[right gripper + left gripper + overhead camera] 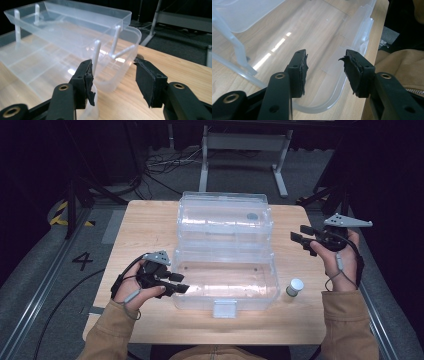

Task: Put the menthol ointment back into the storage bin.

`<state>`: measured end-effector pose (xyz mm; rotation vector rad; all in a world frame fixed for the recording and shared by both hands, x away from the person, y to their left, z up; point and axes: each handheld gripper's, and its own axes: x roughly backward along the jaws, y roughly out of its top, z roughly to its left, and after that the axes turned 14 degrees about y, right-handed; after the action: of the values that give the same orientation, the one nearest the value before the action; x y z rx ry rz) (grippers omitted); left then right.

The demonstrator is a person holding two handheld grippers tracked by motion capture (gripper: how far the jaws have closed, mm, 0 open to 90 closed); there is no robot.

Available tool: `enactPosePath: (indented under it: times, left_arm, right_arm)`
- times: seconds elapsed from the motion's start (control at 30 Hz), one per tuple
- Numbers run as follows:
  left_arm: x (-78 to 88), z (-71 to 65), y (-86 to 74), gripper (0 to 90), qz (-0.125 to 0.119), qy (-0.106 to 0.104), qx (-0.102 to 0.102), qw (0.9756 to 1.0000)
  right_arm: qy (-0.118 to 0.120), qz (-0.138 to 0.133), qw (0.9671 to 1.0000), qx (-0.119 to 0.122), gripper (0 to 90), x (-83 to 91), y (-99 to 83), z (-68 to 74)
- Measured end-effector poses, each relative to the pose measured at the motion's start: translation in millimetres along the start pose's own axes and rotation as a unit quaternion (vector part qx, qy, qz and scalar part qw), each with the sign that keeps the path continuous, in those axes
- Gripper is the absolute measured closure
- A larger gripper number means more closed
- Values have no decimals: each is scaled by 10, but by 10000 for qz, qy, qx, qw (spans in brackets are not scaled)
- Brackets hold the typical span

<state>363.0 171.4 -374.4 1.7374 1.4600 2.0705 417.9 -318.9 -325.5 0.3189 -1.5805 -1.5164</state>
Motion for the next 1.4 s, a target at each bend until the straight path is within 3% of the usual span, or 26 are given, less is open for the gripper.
enactPosePath:
  times: [0.2,0.47,0.6,0.7,1.0,1.17,1.4]
  left_arm:
    - [65,62,-22,520,-42,106,97,9999]
    - [163,136,-43,505,-96,328,257,9991]
    - [180,185,-69,503,-56,432,387,9983]
    - [189,217,-88,502,-42,499,454,9977]
    - [212,276,-122,502,-18,607,596,9964]
    - [212,277,-122,503,-28,637,609,9961]
    - [204,292,-132,504,-12,658,657,9957]
  right_arm:
    - [-89,258,9996,-34,474,174,-33,57]
    - [15,600,9981,-135,472,300,-84,75]
    - [216,989,9946,-236,480,309,-112,91]
    - [203,1215,9921,-218,484,299,-119,110]
    - [260,1983,9794,-269,503,213,-179,130]
    - [358,2484,9672,-406,509,146,-231,109]
    - [398,2923,9542,-491,488,64,-318,75]
